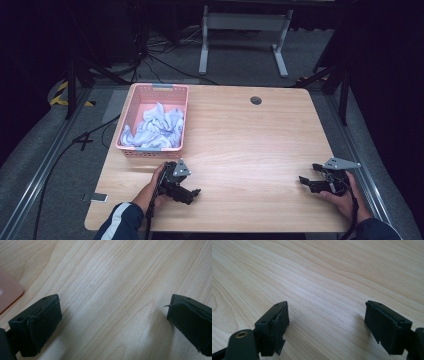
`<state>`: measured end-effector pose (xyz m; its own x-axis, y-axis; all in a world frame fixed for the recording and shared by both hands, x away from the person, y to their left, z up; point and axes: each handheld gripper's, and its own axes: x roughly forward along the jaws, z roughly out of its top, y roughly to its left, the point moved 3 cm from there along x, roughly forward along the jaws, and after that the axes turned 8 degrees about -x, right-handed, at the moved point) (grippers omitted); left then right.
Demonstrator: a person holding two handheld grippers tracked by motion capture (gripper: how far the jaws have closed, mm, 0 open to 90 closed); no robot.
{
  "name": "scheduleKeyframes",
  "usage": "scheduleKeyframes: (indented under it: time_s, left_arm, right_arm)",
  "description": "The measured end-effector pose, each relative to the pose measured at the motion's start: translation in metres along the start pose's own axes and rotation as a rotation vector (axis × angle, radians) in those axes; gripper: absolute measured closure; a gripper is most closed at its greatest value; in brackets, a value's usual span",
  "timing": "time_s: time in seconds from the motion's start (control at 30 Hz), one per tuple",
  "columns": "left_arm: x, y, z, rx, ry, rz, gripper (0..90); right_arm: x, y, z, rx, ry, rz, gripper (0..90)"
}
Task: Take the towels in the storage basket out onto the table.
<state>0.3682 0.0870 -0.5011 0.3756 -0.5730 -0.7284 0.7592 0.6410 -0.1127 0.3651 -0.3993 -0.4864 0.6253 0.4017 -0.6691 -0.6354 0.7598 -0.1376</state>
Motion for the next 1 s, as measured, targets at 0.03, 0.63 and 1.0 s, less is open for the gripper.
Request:
scheduleKeyframes:
  time_s: [0.03, 0.63, 1.0]
  left_arm:
    - [0.0, 0.0, 0.0, 0.0, 0.001, 0.0, 0.0]
    - [-0.037, 0.003, 0.007, 0.161, 0.032, -0.01, 22.6]
    - [-0.113, 0.035, 0.047, 0.152, -0.115, 0.162, 17.3]
  right_arm:
    - [0.0, 0.0, 0.0, 0.001, 0.0, 0.001, 19.9]
    - [0.0, 0.0, 0.0, -0.002, 0.003, 0.004, 19.5]
    - [0.0, 0.0, 0.0, -0.002, 0.003, 0.004, 19.5]
